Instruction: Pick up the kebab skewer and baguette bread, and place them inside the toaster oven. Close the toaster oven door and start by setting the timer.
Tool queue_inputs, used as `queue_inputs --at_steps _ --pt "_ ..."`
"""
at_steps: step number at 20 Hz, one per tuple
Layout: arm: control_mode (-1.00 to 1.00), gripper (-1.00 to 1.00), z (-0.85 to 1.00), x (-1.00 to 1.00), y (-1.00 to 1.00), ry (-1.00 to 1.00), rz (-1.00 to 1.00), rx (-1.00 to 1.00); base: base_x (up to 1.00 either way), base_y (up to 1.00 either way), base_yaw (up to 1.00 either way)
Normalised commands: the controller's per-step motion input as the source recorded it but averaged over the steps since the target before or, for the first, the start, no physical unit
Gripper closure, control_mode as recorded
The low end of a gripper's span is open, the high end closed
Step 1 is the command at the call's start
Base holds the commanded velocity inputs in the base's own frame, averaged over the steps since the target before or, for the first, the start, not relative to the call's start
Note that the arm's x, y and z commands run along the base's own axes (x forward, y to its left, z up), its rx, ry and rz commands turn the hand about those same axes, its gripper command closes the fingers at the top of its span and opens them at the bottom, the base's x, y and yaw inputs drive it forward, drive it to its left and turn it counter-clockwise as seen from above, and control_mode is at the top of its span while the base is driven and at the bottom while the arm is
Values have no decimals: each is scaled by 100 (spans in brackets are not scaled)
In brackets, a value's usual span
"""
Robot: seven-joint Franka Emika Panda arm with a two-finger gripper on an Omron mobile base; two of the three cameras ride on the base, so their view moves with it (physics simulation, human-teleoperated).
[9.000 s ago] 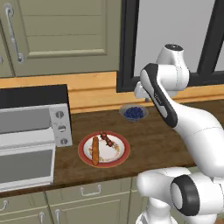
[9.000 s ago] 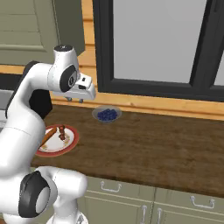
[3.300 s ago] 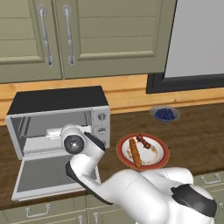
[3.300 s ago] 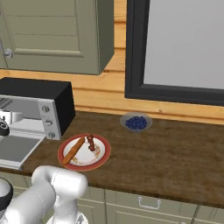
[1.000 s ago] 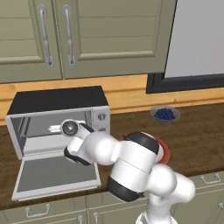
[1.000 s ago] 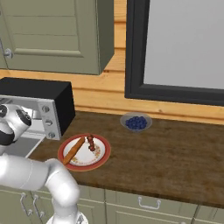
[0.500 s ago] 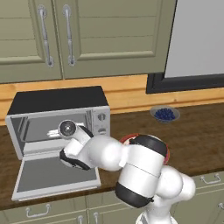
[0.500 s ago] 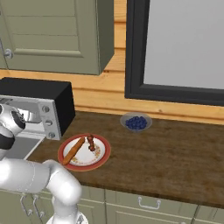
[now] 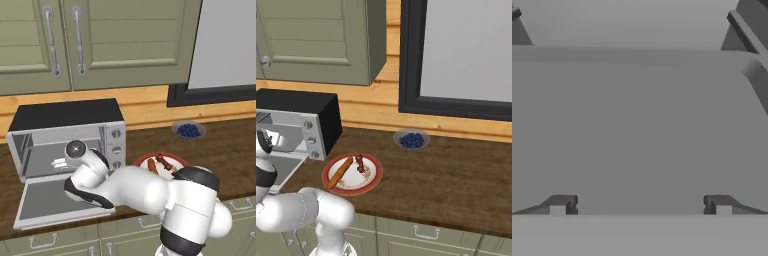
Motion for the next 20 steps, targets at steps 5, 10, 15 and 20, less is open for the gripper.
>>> queue_inputs --at_steps 5,10,15,20 --pt "-100 -100 -66 -97 0 14 -3 3 0 0 0" --pt "-100 -100 -45 -86 2 12 -4 4 0 0 0" --pt "-100 -100 -28 -73 0 11 -3 3 0 0 0" --pt "-100 -100 2 -4 0 1 0 0 0 0 0"
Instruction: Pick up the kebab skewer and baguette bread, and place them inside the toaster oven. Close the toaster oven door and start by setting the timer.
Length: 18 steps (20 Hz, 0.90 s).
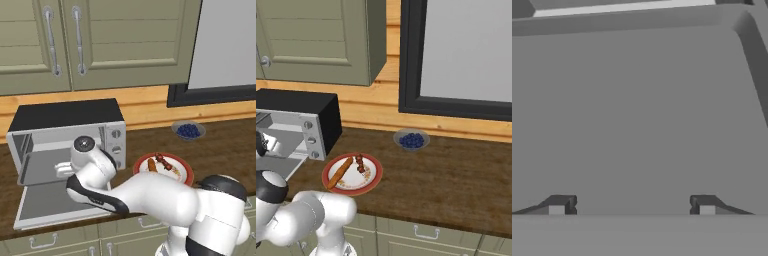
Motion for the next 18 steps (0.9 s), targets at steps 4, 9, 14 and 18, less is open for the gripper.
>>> queue_inputs --at_steps 4,9,14,18 --pt "-100 -100 46 -27 0 0 0 0 0 0 0" --pt "-100 -100 49 -58 -26 0 -4 0 0 0 0" --pt "-100 -100 37 -42 -88 2 -7 1 0 0 0" --pt "-100 -100 17 -24 -100 9 -7 3 0 0 0"
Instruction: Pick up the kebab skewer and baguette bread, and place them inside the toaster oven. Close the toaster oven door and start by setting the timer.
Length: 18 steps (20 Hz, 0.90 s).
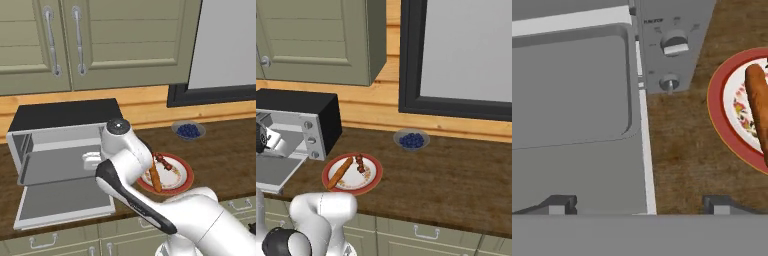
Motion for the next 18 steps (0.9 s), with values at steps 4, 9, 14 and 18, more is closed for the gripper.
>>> queue_inputs --at_steps 4,9,14,18 --pt "-100 -100 4 -27 -100 7 -9 3 0 0 0" --pt "-100 -100 -3 -4 -97 4 -11 0 0 0 0" --pt "-100 -100 -7 4 -68 11 -1 0 0 0 0" --pt "-100 -100 -30 38 -9 12 0 0 0 0 0"
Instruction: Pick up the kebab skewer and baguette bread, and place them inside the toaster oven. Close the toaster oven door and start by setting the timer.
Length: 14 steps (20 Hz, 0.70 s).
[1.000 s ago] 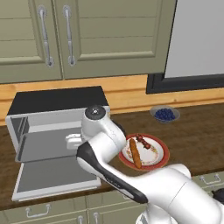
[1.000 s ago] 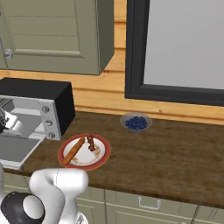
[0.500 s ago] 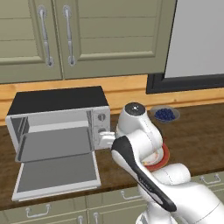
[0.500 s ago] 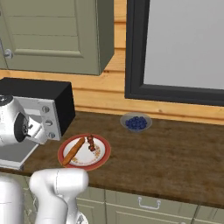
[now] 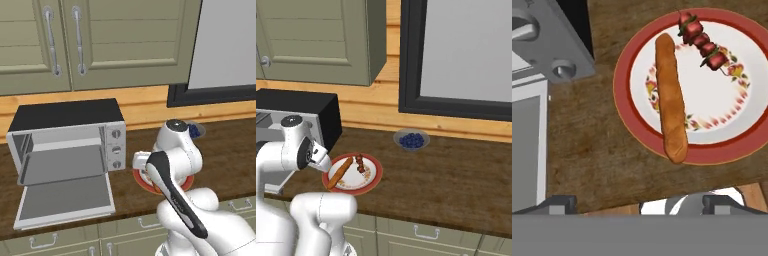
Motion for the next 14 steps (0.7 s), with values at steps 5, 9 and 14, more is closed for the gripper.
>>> queue_inputs --at_steps 5,9,14 --pt "-100 -100 -43 20 -8 7 0 1 0 0 0" --pt "-100 -100 -19 21 -22 4 1 1 0 0 0" --pt "-100 -100 -21 71 -35 -1 6 0 0 0 0"
